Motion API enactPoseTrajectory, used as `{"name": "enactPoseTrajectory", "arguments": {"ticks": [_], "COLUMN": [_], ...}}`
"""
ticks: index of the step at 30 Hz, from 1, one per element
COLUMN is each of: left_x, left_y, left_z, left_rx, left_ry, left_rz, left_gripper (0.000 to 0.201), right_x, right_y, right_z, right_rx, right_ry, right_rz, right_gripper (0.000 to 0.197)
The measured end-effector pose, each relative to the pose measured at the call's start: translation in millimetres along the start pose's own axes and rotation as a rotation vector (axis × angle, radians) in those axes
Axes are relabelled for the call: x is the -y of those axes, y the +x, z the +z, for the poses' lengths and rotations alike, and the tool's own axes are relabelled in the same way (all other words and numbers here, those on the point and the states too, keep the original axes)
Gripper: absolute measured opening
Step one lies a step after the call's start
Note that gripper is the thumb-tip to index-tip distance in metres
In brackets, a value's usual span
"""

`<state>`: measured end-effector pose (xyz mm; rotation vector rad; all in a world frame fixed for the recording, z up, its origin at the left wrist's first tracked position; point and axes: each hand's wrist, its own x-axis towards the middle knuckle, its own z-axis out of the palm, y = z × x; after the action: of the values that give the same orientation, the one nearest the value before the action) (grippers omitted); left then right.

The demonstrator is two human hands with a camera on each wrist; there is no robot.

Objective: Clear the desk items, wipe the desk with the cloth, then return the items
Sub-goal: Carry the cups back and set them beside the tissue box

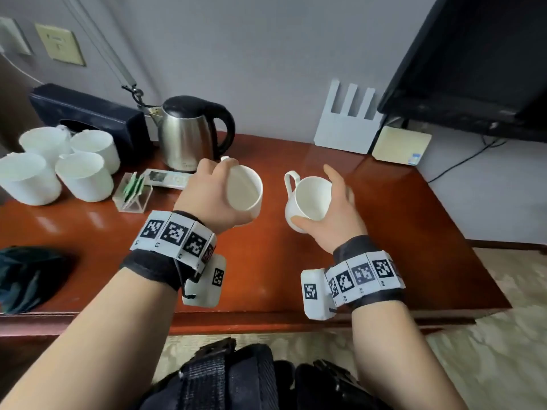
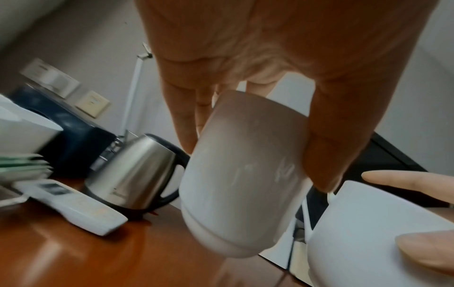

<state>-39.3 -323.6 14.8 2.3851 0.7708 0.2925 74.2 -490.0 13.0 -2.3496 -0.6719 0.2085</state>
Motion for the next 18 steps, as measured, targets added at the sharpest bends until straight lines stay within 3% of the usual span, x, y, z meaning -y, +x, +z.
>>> {"name": "enactPoseTrajectory", "arguments": {"ticks": [8,18], "left_x": [-89,-172], "left_y": [28,123], "left_z": [58,105], "left_rx": [0.116,0.196], "left_ry": [0.028,0.096], "left_rz": [0.129,0.254], "left_gripper": [0.087,0.091], "right_x": [-78,-141], "right_y": [23,103], "right_z": [-82,-156], "right_rx": [-0.083,-0.117], "right_ry": [-0.024,-0.05], "right_rz": [0.096,0.156], "right_gripper": [0.094,0.096]}}
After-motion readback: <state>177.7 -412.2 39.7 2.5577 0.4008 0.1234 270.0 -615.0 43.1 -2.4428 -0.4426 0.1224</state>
